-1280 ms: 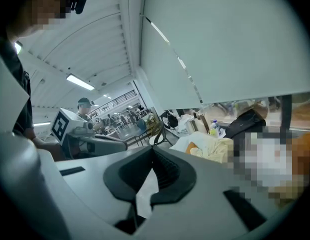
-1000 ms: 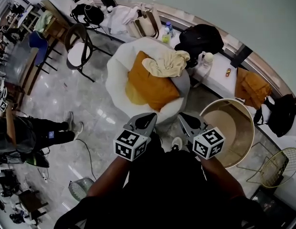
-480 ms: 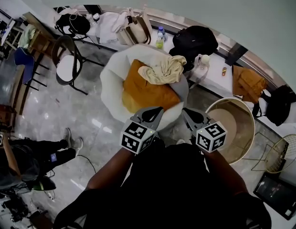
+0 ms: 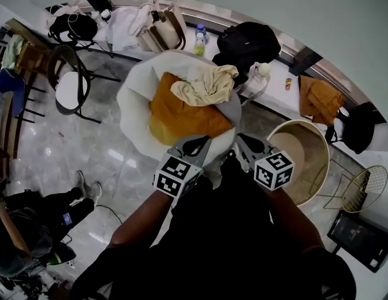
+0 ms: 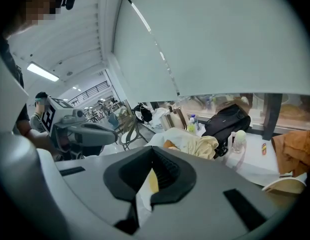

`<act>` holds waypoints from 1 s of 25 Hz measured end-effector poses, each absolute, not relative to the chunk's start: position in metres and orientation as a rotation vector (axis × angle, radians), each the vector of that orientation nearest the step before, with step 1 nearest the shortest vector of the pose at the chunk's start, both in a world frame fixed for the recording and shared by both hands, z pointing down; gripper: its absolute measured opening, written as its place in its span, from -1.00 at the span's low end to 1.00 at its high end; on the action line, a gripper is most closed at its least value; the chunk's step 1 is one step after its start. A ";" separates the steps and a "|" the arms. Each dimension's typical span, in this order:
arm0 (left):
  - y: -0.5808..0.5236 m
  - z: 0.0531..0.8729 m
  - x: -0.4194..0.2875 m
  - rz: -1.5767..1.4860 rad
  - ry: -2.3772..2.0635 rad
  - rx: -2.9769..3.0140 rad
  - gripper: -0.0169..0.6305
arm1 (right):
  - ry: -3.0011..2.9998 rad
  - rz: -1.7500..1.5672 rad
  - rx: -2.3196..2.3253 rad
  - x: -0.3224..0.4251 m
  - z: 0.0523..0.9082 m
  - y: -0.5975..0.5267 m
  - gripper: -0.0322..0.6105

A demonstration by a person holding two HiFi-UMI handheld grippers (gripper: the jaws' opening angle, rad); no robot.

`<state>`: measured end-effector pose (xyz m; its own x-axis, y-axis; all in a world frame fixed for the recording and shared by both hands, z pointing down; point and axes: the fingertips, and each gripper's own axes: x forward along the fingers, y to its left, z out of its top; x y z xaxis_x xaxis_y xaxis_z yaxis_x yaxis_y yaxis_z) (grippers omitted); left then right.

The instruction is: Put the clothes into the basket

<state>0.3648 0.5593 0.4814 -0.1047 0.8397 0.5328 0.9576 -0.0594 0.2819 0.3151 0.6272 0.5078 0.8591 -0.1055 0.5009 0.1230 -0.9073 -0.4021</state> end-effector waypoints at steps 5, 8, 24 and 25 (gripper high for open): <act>0.588 0.512 0.390 -0.941 -1.931 -1.977 -0.97 | 0.012 -0.781 -2.570 0.349 0.546 0.667 -0.85; 0.613 0.536 0.403 -1.014 -1.862 -2.018 -0.97 | 0.011 -0.828 -2.533 0.369 0.579 0.702 -0.85; 0.726 0.722 0.457 -1.321 -1.609 -2.035 -0.97 | -0.053 -1.075 -2.389 0.458 0.818 0.830 -0.84; 0.728 0.731 0.459 -1.335 -1.598 -2.037 -0.97 | -0.050 -1.100 -2.387 0.461 0.829 0.833 -0.82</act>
